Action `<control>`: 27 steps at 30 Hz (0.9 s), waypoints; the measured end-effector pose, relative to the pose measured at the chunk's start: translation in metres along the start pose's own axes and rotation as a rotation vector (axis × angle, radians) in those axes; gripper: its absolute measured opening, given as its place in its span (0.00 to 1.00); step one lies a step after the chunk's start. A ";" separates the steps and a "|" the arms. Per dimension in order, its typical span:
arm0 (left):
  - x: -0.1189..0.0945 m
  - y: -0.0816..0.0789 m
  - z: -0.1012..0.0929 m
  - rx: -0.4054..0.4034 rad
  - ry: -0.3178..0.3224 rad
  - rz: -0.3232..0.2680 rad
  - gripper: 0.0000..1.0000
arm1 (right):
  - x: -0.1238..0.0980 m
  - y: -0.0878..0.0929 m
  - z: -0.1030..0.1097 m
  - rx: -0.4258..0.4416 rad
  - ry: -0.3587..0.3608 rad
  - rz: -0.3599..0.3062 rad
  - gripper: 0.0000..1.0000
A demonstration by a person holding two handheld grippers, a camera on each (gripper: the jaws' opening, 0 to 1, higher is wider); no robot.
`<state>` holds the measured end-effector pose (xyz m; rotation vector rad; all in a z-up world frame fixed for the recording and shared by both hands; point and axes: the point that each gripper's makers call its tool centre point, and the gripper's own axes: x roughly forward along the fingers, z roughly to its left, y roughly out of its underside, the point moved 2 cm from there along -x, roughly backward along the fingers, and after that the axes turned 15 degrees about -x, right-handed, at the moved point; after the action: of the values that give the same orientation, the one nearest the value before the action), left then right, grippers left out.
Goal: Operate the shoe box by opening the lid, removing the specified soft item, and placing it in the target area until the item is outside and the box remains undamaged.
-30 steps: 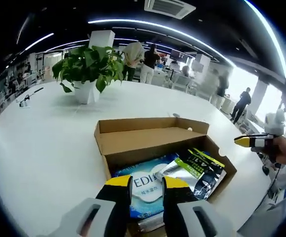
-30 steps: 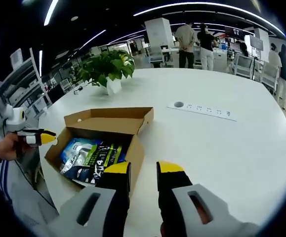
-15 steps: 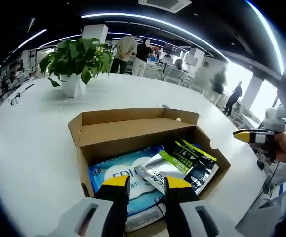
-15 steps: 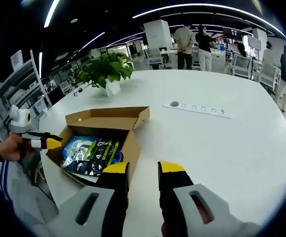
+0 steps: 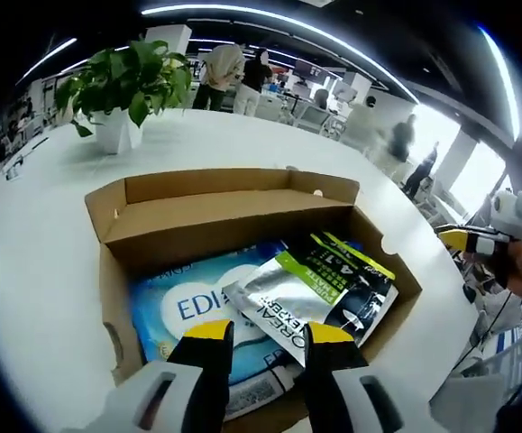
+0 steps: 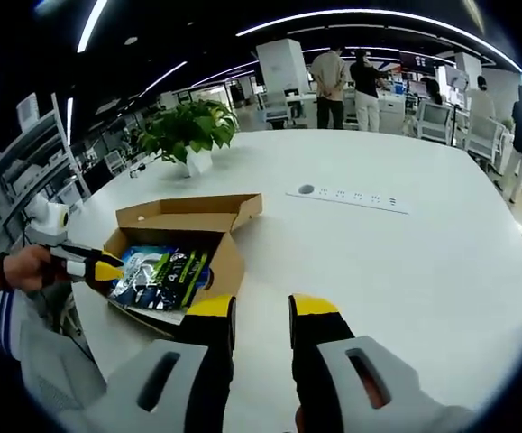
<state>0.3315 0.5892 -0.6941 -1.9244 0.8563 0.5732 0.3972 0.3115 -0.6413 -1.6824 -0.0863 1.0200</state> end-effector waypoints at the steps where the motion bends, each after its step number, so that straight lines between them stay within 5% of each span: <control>1: 0.001 0.002 0.000 -0.002 0.000 0.006 0.31 | -0.001 0.000 -0.001 0.000 0.002 -0.001 0.21; 27: 0.017 0.012 -0.003 -0.090 0.066 0.094 0.20 | -0.001 0.005 0.006 -0.022 -0.006 0.003 0.20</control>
<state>0.3333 0.5773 -0.7110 -2.0020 0.9817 0.6162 0.3903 0.3135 -0.6446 -1.6998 -0.0988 1.0297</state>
